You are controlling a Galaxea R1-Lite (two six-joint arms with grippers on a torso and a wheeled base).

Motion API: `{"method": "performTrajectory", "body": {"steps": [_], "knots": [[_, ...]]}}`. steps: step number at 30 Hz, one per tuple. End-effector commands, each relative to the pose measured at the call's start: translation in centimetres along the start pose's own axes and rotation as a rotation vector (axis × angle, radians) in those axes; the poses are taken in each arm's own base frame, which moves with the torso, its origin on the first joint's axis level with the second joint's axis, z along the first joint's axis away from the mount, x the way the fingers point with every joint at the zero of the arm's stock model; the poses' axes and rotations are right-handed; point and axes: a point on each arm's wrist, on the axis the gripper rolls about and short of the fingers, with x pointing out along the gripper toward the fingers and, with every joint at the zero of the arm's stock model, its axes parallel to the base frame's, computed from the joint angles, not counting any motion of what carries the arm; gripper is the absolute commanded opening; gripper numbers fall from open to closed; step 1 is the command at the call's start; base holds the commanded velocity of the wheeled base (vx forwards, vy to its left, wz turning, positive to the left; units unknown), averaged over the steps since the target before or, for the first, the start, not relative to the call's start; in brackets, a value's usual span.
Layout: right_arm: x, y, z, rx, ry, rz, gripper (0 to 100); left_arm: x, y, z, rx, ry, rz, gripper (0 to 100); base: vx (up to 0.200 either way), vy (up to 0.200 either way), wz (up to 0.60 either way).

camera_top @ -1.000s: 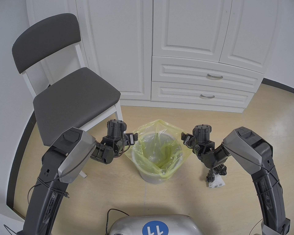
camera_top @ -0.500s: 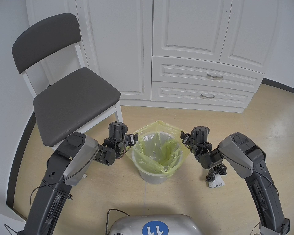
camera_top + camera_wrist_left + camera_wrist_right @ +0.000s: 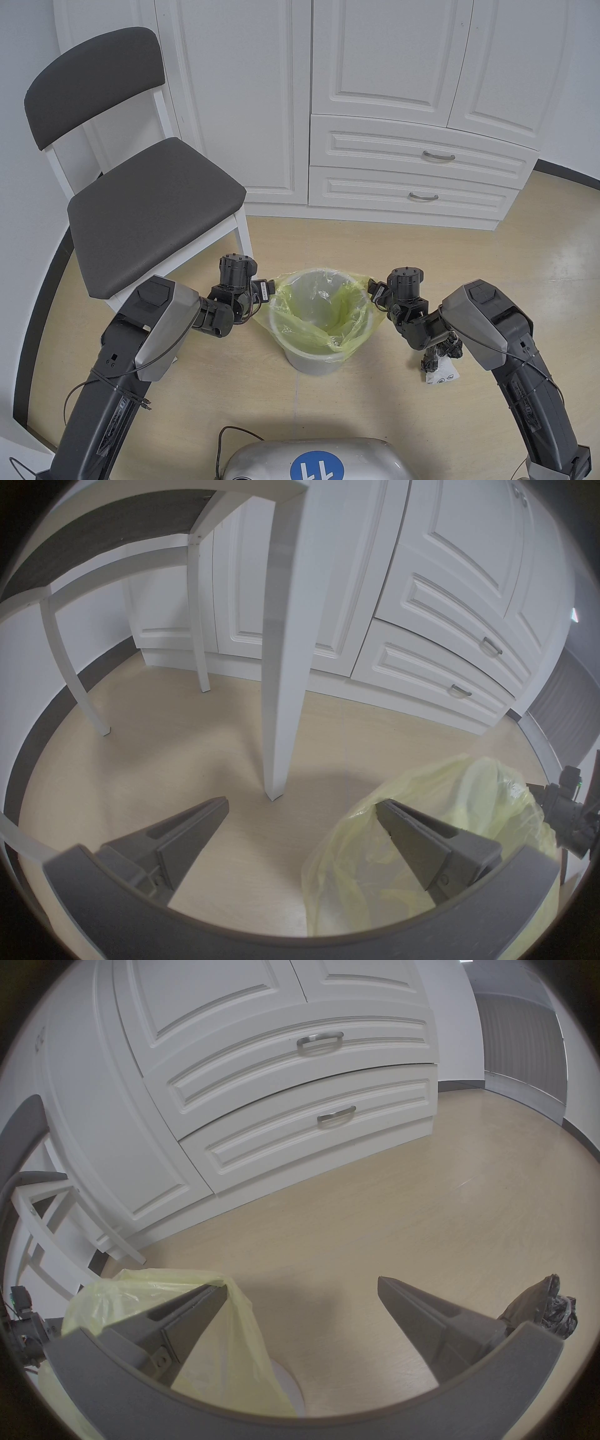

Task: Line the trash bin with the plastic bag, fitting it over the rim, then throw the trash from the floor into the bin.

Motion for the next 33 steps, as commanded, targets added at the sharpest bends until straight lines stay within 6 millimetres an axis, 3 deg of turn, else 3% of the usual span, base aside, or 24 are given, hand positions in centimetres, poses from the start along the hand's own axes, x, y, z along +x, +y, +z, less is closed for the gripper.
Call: {"method": "performTrajectory", "body": {"steps": [1,8,13,18,27,33], "knots": [[0.2,-0.3,-0.3,-0.002,0.006,-0.006,100,0.2,0.3,-0.5,0.002,0.012,0.009,100,0.0,0.0,0.0],[-0.3,-0.4,0.6,0.0,-0.001,-0.009,100,-1.0,0.4,0.3,0.006,0.033,0.016,100,0.0,0.0,0.0],[-2.6,0.2,2.6,-0.022,0.022,-0.01,100,-3.7,0.4,2.3,0.047,0.053,0.014,100,0.0,0.0,0.0],[-3.9,0.2,3.4,-0.091,0.043,-0.018,100,-5.4,1.1,2.6,0.155,0.087,0.025,100,0.0,0.0,0.0],[-6.5,-1.0,2.8,-0.267,0.128,-0.045,100,-7.0,1.9,1.9,0.255,0.147,0.03,100,0.0,0.0,0.0],[-7.6,-1.5,0.6,-0.335,0.227,-0.013,100,-7.3,1.8,2.0,0.255,0.153,0.014,100,0.0,0.0,0.0]]}}
